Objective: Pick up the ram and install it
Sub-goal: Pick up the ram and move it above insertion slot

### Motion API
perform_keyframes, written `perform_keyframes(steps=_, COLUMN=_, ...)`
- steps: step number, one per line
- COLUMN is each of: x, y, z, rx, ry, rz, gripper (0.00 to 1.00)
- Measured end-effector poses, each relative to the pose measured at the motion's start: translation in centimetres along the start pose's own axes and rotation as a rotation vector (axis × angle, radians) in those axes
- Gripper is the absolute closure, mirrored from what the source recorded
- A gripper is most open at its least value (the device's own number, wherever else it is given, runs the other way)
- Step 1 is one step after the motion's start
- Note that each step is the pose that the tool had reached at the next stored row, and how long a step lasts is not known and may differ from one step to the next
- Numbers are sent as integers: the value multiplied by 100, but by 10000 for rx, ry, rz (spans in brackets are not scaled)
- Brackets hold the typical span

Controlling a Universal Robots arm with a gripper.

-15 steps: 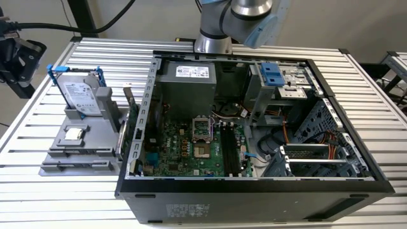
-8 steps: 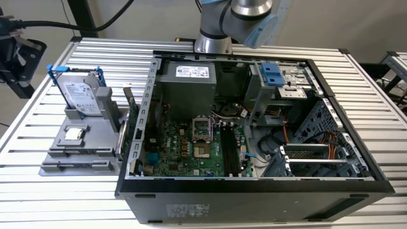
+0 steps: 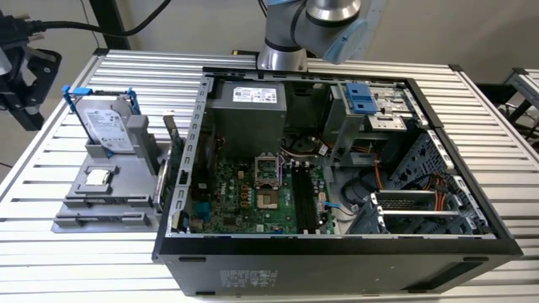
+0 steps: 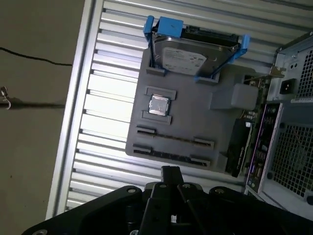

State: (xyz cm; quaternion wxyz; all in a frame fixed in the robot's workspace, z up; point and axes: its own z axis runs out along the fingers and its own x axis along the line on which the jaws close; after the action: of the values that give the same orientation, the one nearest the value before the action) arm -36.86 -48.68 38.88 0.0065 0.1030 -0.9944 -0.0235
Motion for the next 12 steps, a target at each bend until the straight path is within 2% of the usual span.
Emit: perform_keyframes(steps=12, x=0, y=0, z=0, rx=15, ry=92, rz=-1921, gripper=100)
